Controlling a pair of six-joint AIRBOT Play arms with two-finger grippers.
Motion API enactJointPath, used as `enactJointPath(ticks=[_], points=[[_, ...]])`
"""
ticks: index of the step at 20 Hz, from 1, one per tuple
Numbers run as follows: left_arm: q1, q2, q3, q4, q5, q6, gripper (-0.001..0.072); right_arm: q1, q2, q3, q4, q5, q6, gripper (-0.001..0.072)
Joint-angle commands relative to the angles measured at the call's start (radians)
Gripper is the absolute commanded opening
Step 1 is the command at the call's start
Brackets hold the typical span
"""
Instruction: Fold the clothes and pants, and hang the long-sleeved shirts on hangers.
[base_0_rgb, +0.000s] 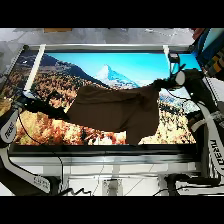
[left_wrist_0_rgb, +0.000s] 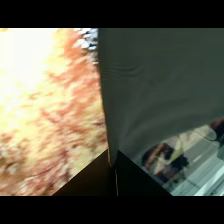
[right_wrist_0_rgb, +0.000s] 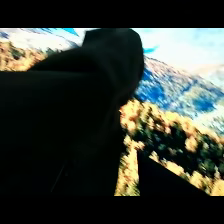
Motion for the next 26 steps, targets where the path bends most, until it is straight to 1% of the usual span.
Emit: enactJointPath(ticks=[1, 3, 4, 5, 6, 7, 8, 9, 10, 11, 12, 14, 16, 17, 19, 20, 21, 24, 26], points=[[0.003, 0.075, 0.001, -0.012, -0.015, 0.015, 0.0015, -0.150, 0.001, -0.016, 0.013, 0.250, -0.121, 0.0335], [0.003, 0.087, 0.001, -0.013, -0.015, 0.014, 0.0015, -0.234, 0.001, -0.073, 0.088, 0.338, -0.207, 0.0327], [0.002, 0.086, 0.001, -0.012, -0.015, 0.014, 0.0015, -0.272, 0.002, -0.118, 0.168, 0.358, -0.259, 0.0327], [0.002, 0.086, 0.001, -0.013, -0.015, 0.014, 0.0015, -0.309, 0.003, -0.178, 0.280, 0.369, -0.317, 0.0327], [0.002, 0.086, 0.001, -0.012, -0.016, 0.014, 0.0015, -0.338, 0.003, -0.241, 0.388, 0.359, -0.370, 0.0327], [0.002, 0.086, 0.001, -0.013, -0.016, 0.014, 0.0015, -0.362, 0.002, -0.310, 0.491, 0.324, -0.427, 0.0327], [0.001, 0.086, 0.001, -0.012, -0.016, 0.014, 0.0015, -0.376, 0.002, -0.371, 0.578, 0.278, -0.460, 0.0327], [0.001, 0.086, 0.001, -0.012, -0.015, 0.014, 0.0015, -0.381, 0.002, -0.431, 0.657, 0.217, -0.478, 0.0330], [0.001, 0.086, 0.001, -0.013, -0.015, 0.014, 0.0015, -0.377, 0.002, -0.481, 0.708, 0.149, -0.480, 0.0357], [0.001, 0.086, 0.001, -0.013, -0.015, 0.014, 0.0015, -0.367, 0.002, -0.525, 0.747, 0.083, -0.480, 0.0433], [0.001, 0.086, 0.001, -0.013, -0.016, 0.014, 0.0015, -0.357, 0.001, -0.558, 0.768, 0.028, -0.479, 0.0471], [0.001, 0.086, 0.001, -0.012, -0.015, 0.014, 0.0015, -0.327, -0.001, -0.605, 0.785, -0.048, -0.480, 0.0447], [0.001, 0.086, 0.001, -0.013, -0.016, 0.014, 0.0016, -0.303, -0.015, -0.616, 0.789, -0.091, -0.489, 0.0447], [0.001, 0.086, 0.001, -0.013, -0.016, 0.013, 0.0016, -0.296, -0.021, -0.616, 0.797, -0.123, -0.504, 0.0406], [0.001, 0.086, 0.001, -0.012, -0.016, 0.000, 0.0016, -0.286, -0.021, -0.615, 0.841, -0.156, -0.543, 0.0196], [0.001, 0.086, 0.001, -0.013, -0.016, -0.008, 0.0016, -0.286, -0.019, -0.614, 0.861, -0.154, -0.569, 0.0046], [0.001, 0.086, 0.001, -0.012, -0.015, -0.008, 0.0015, -0.286, -0.014, -0.613, 0.867, -0.149, -0.587, 0.0015], [0.001, 0.101, 0.002, -0.033, -0.014, -0.008, 0.0014, -0.286, 0.037, -0.584, 0.866, -0.080, -0.651, 0.0014], [0.004, 0.139, 0.018, -0.055, -0.013, -0.008, 0.0014, -0.286, 0.118, -0.530, 0.866, -0.047, -0.663, 0.0013]])
